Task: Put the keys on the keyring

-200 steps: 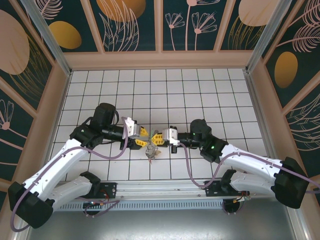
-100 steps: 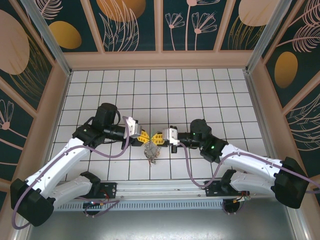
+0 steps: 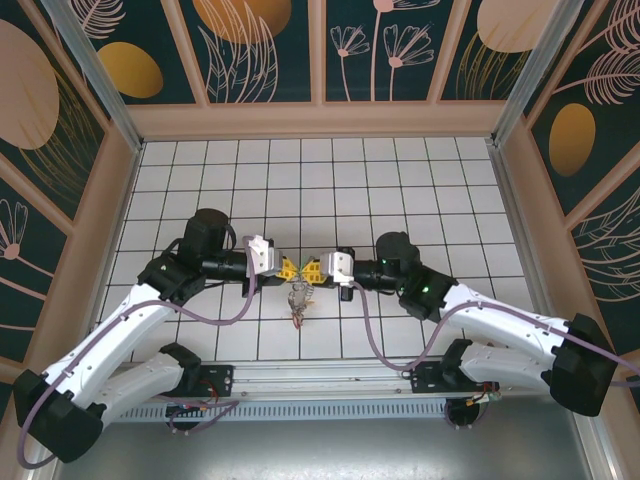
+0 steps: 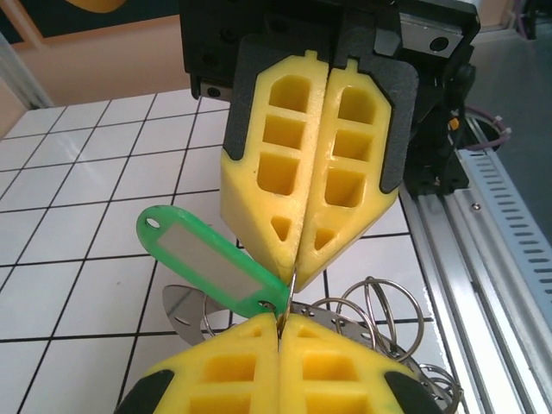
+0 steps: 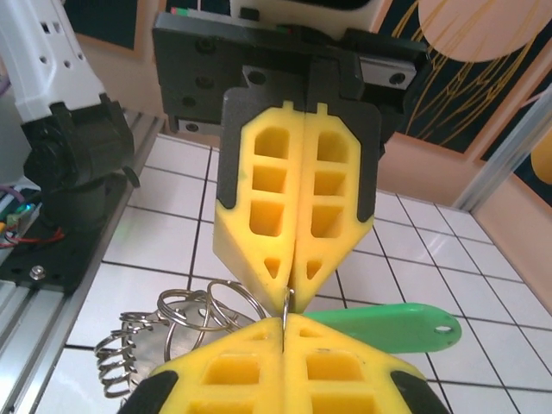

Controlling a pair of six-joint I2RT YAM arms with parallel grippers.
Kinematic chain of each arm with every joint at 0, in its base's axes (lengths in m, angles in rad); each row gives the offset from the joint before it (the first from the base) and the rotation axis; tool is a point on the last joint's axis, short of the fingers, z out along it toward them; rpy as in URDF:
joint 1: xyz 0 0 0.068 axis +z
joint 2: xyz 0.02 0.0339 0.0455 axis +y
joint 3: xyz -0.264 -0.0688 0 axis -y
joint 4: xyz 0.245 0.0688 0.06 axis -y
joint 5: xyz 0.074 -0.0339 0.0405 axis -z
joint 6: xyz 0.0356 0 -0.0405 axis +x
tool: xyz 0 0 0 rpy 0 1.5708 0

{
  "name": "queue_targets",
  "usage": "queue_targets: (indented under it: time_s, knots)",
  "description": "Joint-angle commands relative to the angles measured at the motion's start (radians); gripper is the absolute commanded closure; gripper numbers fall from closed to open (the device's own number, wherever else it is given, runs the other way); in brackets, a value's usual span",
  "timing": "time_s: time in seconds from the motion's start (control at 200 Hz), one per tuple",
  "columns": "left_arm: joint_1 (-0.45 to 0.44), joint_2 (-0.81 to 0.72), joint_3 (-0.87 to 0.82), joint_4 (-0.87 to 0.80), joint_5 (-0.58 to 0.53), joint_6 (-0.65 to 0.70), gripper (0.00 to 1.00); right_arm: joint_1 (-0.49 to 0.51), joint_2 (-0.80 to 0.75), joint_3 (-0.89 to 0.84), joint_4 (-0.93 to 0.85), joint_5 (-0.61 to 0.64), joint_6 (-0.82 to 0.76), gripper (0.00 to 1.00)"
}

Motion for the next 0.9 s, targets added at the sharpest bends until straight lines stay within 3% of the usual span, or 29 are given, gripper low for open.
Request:
queue_targets:
  time_s: [0.0,0.255,0.896]
  knots:
    - [0.012,-0.01,0.028,-0.013,-0.114,0.002,1.0,0.006,-0.006,0.071,-0.168,0.038,-0.057,0.84]
    - [0.012,0.017,0.058,-0.09,-0.136,0.056,1.0,0.025,0.017,0.219,-0.406,0.116,-0.121,0.77]
    - [0.01,-0.021,0.016,-0.037,-0.072,0.087,1.0,0.039,0.205,0.335,-0.457,0.093,-0.129,0.76]
